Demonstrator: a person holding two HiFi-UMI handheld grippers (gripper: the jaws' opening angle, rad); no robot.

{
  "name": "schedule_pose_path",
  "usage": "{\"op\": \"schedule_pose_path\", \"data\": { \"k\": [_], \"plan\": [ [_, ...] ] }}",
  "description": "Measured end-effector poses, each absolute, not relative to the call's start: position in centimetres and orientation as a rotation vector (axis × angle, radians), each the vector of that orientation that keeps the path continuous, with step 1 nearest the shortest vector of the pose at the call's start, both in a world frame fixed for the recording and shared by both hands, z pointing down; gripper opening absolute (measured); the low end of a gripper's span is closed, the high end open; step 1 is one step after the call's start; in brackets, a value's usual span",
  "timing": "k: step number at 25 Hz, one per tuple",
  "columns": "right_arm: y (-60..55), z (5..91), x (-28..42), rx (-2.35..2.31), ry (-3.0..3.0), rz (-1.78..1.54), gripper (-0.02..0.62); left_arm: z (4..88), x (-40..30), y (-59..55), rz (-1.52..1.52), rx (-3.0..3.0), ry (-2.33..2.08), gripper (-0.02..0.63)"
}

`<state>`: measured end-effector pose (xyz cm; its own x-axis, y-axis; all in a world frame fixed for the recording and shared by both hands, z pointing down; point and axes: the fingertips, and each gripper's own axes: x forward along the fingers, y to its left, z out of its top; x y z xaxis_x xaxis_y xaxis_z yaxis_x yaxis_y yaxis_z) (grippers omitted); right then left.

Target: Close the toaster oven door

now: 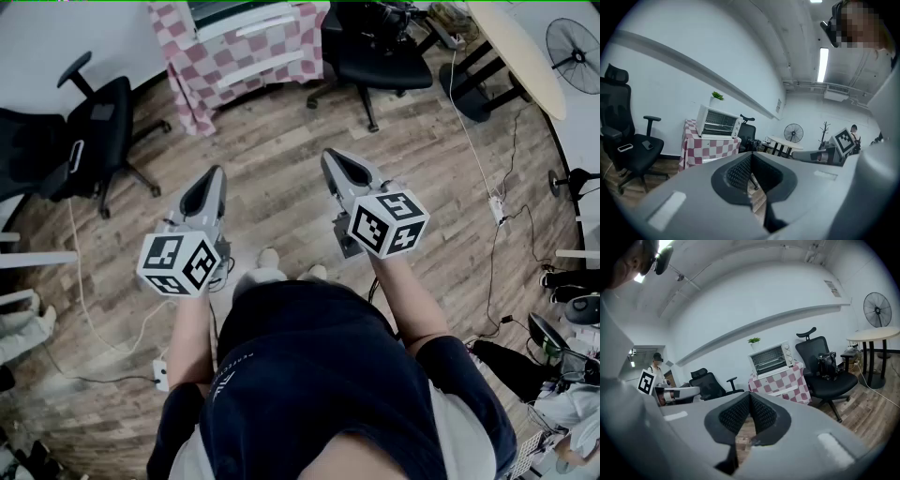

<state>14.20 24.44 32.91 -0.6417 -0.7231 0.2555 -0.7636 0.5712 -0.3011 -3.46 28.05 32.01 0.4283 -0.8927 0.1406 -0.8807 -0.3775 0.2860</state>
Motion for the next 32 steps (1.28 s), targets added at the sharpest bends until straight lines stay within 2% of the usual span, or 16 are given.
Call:
{"op": "schedule_pose_path", "data": {
  "k": [19, 32],
  "plan": [
    [21.9, 34.9, 10.4, 1.355, -2.640, 0.665, 0.003, 34.6, -7.8, 25.8, 0.049, 2.425, -1.467, 0.031],
    [19.6, 36.7, 9.4, 1.364, -2.569, 0.738, 0.003, 36.8, -8.5, 22.3, 0.131, 2.445, -1.428, 0.095]
  ]
}}
